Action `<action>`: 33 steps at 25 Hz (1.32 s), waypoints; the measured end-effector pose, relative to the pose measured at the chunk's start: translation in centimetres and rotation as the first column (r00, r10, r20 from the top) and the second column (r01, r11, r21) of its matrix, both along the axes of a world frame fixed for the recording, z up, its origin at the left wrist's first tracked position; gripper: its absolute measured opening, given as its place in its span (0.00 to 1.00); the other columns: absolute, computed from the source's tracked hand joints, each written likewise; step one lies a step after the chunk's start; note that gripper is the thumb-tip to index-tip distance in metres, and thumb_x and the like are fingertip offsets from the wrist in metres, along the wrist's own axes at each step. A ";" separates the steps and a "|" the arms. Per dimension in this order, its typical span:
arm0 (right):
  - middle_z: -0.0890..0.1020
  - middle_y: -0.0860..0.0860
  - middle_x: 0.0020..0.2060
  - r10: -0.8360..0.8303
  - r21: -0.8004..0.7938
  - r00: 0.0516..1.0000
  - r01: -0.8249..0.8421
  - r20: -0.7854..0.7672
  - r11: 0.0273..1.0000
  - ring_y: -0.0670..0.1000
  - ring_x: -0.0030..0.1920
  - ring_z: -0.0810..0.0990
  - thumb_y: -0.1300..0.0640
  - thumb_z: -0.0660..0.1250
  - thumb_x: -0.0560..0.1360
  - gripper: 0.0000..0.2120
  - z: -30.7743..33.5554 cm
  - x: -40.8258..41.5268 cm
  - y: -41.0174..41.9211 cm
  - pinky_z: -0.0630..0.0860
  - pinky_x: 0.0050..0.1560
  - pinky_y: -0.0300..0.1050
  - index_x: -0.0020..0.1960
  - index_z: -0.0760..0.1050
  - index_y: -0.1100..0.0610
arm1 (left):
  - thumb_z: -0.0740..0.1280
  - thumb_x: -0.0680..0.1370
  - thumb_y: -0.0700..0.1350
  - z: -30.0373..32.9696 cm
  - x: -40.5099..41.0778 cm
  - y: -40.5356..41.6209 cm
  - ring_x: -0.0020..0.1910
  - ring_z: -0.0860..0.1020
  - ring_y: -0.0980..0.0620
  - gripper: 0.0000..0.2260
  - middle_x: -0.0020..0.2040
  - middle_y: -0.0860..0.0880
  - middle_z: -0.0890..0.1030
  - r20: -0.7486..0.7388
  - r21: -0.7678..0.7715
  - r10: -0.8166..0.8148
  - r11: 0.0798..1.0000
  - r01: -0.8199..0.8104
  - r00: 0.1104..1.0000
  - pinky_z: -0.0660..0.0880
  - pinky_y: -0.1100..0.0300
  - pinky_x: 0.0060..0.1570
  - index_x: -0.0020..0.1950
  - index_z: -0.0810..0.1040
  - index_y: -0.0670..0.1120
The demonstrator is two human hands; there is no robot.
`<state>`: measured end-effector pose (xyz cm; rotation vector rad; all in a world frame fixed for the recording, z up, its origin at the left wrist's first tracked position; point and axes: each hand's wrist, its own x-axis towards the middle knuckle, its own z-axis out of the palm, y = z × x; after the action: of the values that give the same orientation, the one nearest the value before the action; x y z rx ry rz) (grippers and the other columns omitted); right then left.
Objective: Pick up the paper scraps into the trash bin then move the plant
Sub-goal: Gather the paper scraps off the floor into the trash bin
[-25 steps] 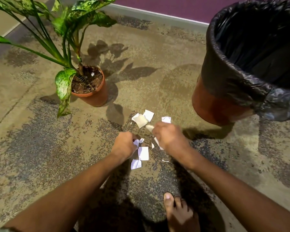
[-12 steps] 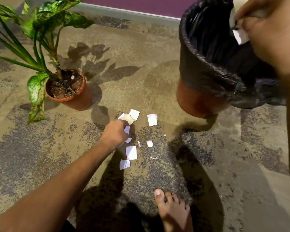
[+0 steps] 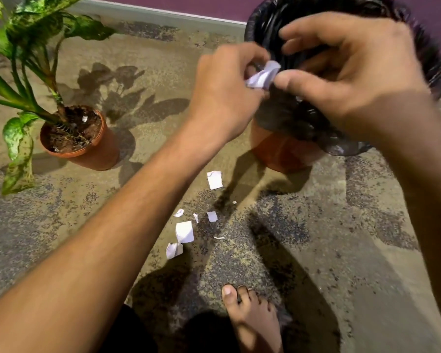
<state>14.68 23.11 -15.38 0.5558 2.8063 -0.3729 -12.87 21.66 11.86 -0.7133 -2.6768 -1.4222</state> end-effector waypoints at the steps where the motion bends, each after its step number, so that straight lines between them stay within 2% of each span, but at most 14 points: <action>1: 0.80 0.46 0.29 -0.027 -0.106 0.990 0.042 0.138 0.993 0.47 0.27 0.79 0.49 0.40 0.80 0.33 0.3 -0.4 0.3 0.75 0.27 0.37 0.38 0.84 0.48 | 0.71 0.72 0.41 0.7 0.5 0.8 0.35 0.79 0.57 0.09 0.39 0.53 0.82 -0.033 0.032 -0.019 0.999 0.020 0.999 0.79 0.58 0.32 0.52 0.81 0.49; 3: 0.75 0.49 0.21 -0.046 -0.198 0.990 0.072 0.130 0.978 0.50 0.19 0.75 0.45 0.48 0.81 0.31 0.2 -0.1 -0.5 0.70 0.21 0.36 0.27 0.79 0.53 | 0.70 0.73 0.39 1.0 1.2 1.6 0.35 0.79 0.62 0.16 0.38 0.53 0.82 -0.025 0.122 -0.069 0.990 0.072 0.997 0.77 0.64 0.33 0.60 0.78 0.48; 4: 0.75 0.49 0.21 -0.039 -0.141 0.994 0.053 0.105 0.989 0.51 0.19 0.75 0.46 0.47 0.81 0.32 0.3 0.2 -0.8 0.70 0.21 0.37 0.27 0.78 0.53 | 0.72 0.71 0.38 0.7 1.2 1.6 0.36 0.80 0.61 0.21 0.39 0.53 0.83 -0.005 0.175 -0.104 0.979 0.103 0.995 0.78 0.65 0.36 0.63 0.75 0.47; 8: 0.81 0.45 0.32 0.020 0.031 0.994 -0.024 0.104 0.999 0.46 0.30 0.81 0.51 0.36 0.81 0.35 0.3 2.4 -1.6 0.78 0.30 0.40 0.42 0.83 0.44 | 0.74 0.69 0.35 -2.7 -1.6 -0.7 0.36 0.80 0.57 0.28 0.44 0.54 0.81 0.033 0.190 -0.056 0.981 0.049 0.998 0.80 0.64 0.41 0.66 0.72 0.49; 10: 0.81 0.47 0.29 0.087 0.079 0.981 -0.102 0.172 0.992 0.48 0.28 0.81 0.51 0.36 0.82 0.34 1.2 1.6 -1.6 0.75 0.30 0.38 0.40 0.81 0.47 | 0.73 0.69 0.35 -6.0 -3.7 -3.3 0.36 0.76 0.55 0.24 0.45 0.51 0.81 0.095 0.036 0.051 0.998 -0.055 0.994 0.79 0.59 0.45 0.63 0.75 0.47; 13: 0.77 0.50 0.20 0.023 0.070 0.992 -0.032 0.122 0.997 0.46 0.20 0.77 0.48 0.42 0.85 0.21 3.3 -0.1 -1.4 0.66 0.29 0.39 0.40 0.66 0.52 | 0.74 0.69 0.36 -11.8 -5.4 -8.4 0.39 0.76 0.51 0.24 0.53 0.46 0.82 0.214 -0.310 0.194 0.943 -0.122 0.957 0.77 0.57 0.49 0.64 0.76 0.46; 16: 0.75 0.51 0.19 0.017 -0.092 0.998 -0.022 -0.055 0.996 0.48 0.18 0.75 0.47 0.46 0.85 0.30 4.6 -2.9 -0.8 0.68 0.23 0.33 0.32 0.75 0.53 | 0.74 0.70 0.37 -16.4 -4.9 -11.7 0.49 0.77 0.50 0.29 0.65 0.46 0.77 0.370 -0.446 0.182 0.895 0.002 0.911 0.77 0.68 0.39 0.70 0.71 0.49; 17: 0.79 0.55 0.24 0.064 -0.144 0.998 -0.062 0.010 0.988 0.51 0.23 0.80 0.46 0.48 0.84 0.31 6.9 -7.5 0.3 0.73 0.28 0.36 0.32 0.80 0.56 | 0.74 0.70 0.38 -17.5 -4.4 -12.3 0.53 0.77 0.49 0.31 0.67 0.46 0.75 0.383 -0.468 0.142 0.882 0.059 0.913 0.76 0.70 0.41 0.71 0.69 0.48; 19: 0.82 0.58 0.57 0.451 -0.057 0.887 -0.458 -0.105 0.887 0.58 0.54 0.83 0.47 0.60 0.81 0.16 9.8 -18.3 2.7 0.76 0.52 0.48 0.59 0.80 0.54 | 0.73 0.71 0.41 -19.6 -3.7 -13.1 0.64 0.74 0.45 0.32 0.71 0.44 0.71 0.361 -0.530 0.047 0.832 0.163 0.931 0.73 0.63 0.59 0.73 0.66 0.46; 21: 0.59 0.50 0.78 0.688 -0.106 0.724 -0.682 0.038 0.724 0.61 0.74 0.64 0.49 0.66 0.78 0.32 10.4 -26.2 4.1 0.67 0.70 0.56 0.78 0.57 0.47 | 0.70 0.74 0.43 -21.2 -2.9 -13.5 0.73 0.65 0.43 0.31 0.75 0.42 0.64 0.398 -0.573 0.002 0.781 0.247 0.917 0.63 0.56 0.71 0.75 0.62 0.44; 23: 0.46 0.44 0.80 0.660 -0.140 0.710 -0.648 0.246 0.749 0.65 0.77 0.52 0.47 0.66 0.78 0.39 8.6 -28.9 2.2 0.61 0.73 0.63 0.80 0.45 0.44 | 0.68 0.76 0.43 -22.4 -2.3 -13.9 0.77 0.56 0.43 0.31 0.78 0.42 0.57 0.412 -0.623 0.001 0.730 0.281 0.911 0.58 0.52 0.74 0.76 0.59 0.44; 25: 0.42 0.42 0.79 0.631 -0.166 0.723 -0.611 0.281 0.774 0.66 0.78 0.46 0.42 0.63 0.78 0.39 6.2 -27.5 0.6 0.60 0.72 0.68 0.80 0.43 0.43 | 0.66 0.76 0.42 -23.1 -1.6 -14.1 0.77 0.54 0.42 0.29 0.78 0.44 0.57 0.345 -0.667 -0.018 0.699 0.258 0.938 0.60 0.49 0.73 0.76 0.61 0.44; 30: 0.44 0.43 0.80 0.649 -0.079 0.714 -0.654 0.263 0.752 0.64 0.78 0.45 0.31 0.56 0.76 0.39 4.5 -26.1 2.8 0.60 0.73 0.65 0.80 0.46 0.45 | 0.66 0.77 0.48 -23.5 0.1 -14.6 0.73 0.59 0.43 0.26 0.76 0.46 0.61 0.204 -0.765 -0.111 0.602 0.229 0.973 0.63 0.51 0.71 0.74 0.65 0.46; 33: 0.46 0.46 0.80 0.638 -0.107 0.729 -0.634 0.249 0.766 0.62 0.78 0.47 0.27 0.58 0.72 0.44 4.8 -22.9 2.9 0.59 0.75 0.59 0.80 0.49 0.47 | 0.69 0.75 0.48 -22.8 1.0 -14.7 0.74 0.56 0.42 0.28 0.77 0.46 0.59 0.275 -0.764 -0.149 0.566 0.310 0.950 0.65 0.47 0.71 0.74 0.64 0.49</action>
<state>-8.23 26.01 -10.53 -0.3613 2.5104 -0.1505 -11.85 6.97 -10.95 -1.0312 -3.4460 -0.1477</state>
